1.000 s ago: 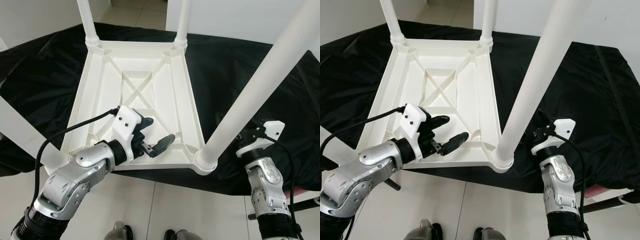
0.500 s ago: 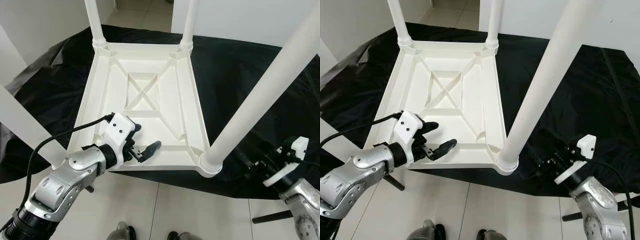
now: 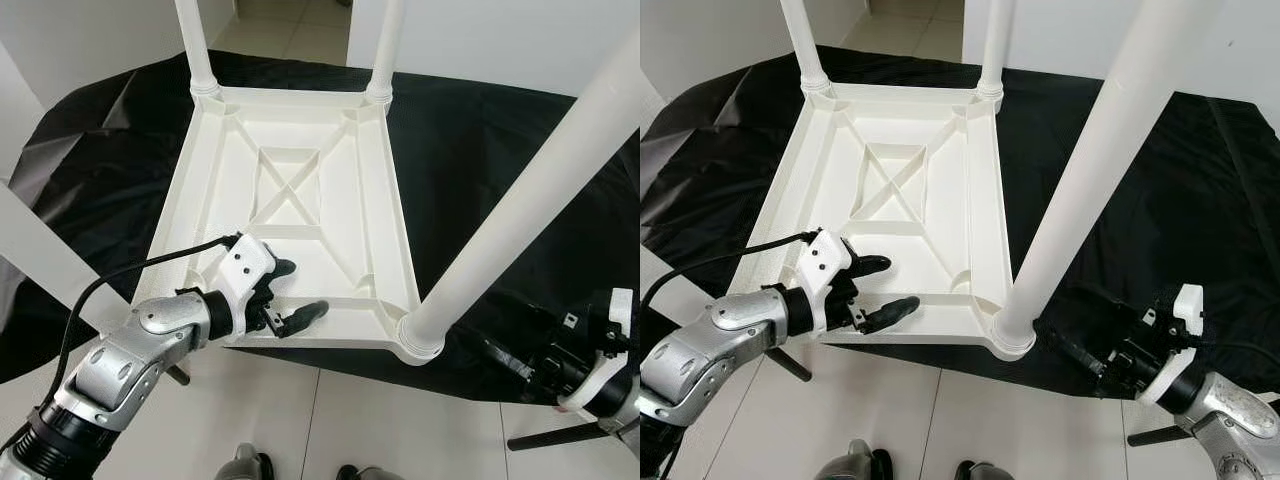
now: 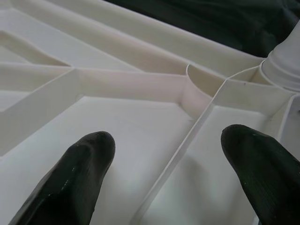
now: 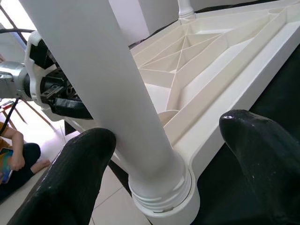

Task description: Building children table

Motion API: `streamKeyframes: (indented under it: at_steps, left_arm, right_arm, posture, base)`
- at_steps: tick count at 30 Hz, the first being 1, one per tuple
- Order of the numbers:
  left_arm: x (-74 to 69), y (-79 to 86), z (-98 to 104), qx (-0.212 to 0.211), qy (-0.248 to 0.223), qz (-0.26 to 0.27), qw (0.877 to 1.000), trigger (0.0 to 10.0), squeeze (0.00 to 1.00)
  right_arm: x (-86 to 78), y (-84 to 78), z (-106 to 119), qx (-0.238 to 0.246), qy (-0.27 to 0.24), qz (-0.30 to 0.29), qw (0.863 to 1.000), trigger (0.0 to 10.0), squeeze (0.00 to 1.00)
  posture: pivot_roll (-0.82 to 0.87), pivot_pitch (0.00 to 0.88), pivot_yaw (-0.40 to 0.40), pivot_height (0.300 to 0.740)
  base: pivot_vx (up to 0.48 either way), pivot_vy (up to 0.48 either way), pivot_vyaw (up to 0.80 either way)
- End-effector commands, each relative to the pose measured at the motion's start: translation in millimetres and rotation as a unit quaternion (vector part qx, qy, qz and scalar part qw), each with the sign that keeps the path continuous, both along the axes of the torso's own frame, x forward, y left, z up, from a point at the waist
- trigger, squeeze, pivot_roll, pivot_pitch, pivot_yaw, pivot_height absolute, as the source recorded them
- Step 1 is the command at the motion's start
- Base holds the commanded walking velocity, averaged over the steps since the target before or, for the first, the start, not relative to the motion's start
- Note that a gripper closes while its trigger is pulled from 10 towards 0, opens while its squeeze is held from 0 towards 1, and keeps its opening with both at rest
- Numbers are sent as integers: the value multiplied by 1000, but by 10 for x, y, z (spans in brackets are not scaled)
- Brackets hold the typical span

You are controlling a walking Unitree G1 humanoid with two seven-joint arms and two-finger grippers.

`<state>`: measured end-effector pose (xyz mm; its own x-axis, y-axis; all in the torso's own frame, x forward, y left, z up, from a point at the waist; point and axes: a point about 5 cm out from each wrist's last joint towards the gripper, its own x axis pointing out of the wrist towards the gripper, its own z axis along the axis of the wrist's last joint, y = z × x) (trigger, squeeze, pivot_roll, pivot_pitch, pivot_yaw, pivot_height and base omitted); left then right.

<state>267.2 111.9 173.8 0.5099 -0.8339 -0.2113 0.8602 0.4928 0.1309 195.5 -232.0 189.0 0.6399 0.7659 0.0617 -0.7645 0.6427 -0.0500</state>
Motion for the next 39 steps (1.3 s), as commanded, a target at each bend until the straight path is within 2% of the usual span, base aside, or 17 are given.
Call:
streamKeyframes:
  at_steps: [1,4,7,8,10,18,19,25,27,28,30,39]
  left_arm:
    - [-24,-15,-17,9,4,-24,1000,10000,0]
    - [-22,-10,-12,9,3,-25,1000,10000,0]
    - [1,42,-5,12,1,-17,1000,10000,0]
    - [1,42,-5,12,1,-17,1000,10000,0]
    - [18,53,7,10,-4,-12,1000,10000,0]
    - [40,58,21,10,-9,-7,1000,10000,0]
    - [49,59,21,11,-12,-5,1000,10000,0]
    - [70,61,13,13,-13,1,1000,10000,0]
    - [106,62,-17,25,-12,16,999,10000,0]
    - [106,62,-17,25,-12,16,999,10000,0]
    - [135,40,-87,52,-11,27,998,10000,0]
    - [229,-30,-214,100,-14,38,994,10000,0]
  right_arm:
    - [-7,35,7,-9,3,13,1000,10000,0]
    - [18,50,21,-11,-5,9,1000,10000,0]
    - [145,195,64,4,-32,-1,999,10000,0]
    - [145,195,64,4,-32,-1,999,10000,0]
    - [212,327,65,16,-42,-2,999,10000,0]
    - [302,446,37,18,-45,-11,999,10000,0]
    - [350,512,19,15,-52,-24,998,10000,0]
    - [406,597,-3,24,-53,-46,997,10000,0]
    - [477,719,-19,49,-46,-80,995,10000,0]
    - [477,719,-19,49,-46,-80,995,10000,0]
    - [519,774,-12,72,-46,-103,991,10000,0]
    - [552,756,10,79,-54,-126,987,10000,0]
  posture:
    - [2,150,25,740]
    - [9,148,24,740]
    - [21,144,12,740]
    - [21,144,12,740]
    - [27,141,4,740]
    - [34,137,-6,740]
    - [35,135,-14,740]
    - [32,131,-25,740]
    - [29,130,-27,740]
    - [29,130,-27,740]
    - [27,132,-27,740]
    - [15,143,-20,740]
  base:
    - [0,0,0]
    - [0,0,0]
    - [0,0,0]
    - [0,0,0]
    - [0,0,0]
    - [0,0,0]
    - [0,0,0]
    - [0,0,0]
    - [0,0,0]
    - [0,0,0]
    - [0,0,0]
    - [0,0,0]
